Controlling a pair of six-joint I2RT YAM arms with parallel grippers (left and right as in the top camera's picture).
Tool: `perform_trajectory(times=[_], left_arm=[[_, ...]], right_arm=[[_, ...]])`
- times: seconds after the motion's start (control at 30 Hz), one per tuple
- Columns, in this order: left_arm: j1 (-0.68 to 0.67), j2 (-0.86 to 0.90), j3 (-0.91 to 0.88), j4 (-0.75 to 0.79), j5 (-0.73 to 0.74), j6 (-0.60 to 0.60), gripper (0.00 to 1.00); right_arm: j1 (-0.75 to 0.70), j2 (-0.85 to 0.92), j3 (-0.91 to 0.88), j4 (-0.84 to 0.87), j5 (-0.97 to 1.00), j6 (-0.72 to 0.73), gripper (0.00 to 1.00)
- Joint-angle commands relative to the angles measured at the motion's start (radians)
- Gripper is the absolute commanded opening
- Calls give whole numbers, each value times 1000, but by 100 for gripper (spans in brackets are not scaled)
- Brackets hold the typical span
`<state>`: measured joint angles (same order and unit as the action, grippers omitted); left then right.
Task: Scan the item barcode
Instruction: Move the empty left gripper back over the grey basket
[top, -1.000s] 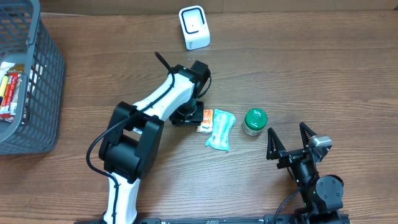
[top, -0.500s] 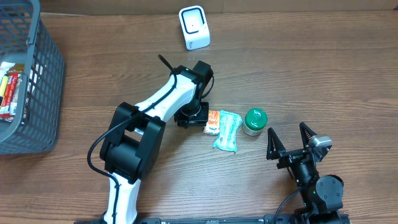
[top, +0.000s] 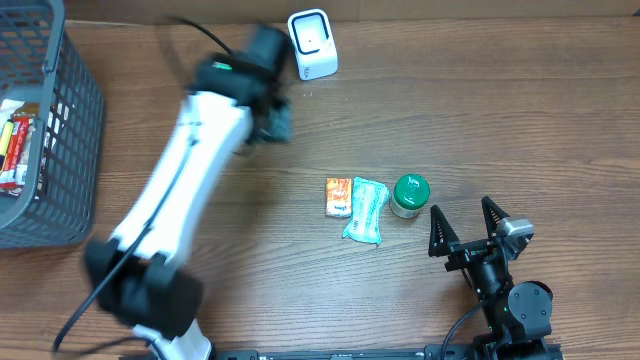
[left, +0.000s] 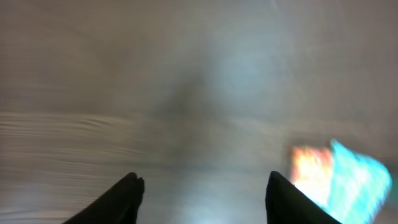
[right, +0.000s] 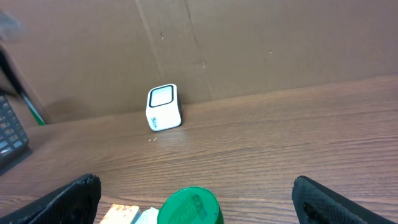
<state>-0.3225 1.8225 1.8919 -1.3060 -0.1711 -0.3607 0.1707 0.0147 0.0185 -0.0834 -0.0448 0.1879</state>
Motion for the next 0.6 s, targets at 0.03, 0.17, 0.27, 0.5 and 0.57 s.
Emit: perform_trajectory(times=[0.03,0.17,0.27,0.5,0.57], left_arm=[[119,-126,150,0,-376,136,78],[255,-170,210,91,-386,298,81],[373,-182,217,137,-375,342,88],[677,-143,217,189,-162,467,99],[784,-122,217,200,-58,472,100]], right_arm=[[-4,-12,-11,2,6,6,100],[-4,-12,-11,2,6,6,100],[-4,-12,-11,2,6,6,100],[-4,-12,-11,2,6,6,100],[-4,-12,-11,2,6,6,100]])
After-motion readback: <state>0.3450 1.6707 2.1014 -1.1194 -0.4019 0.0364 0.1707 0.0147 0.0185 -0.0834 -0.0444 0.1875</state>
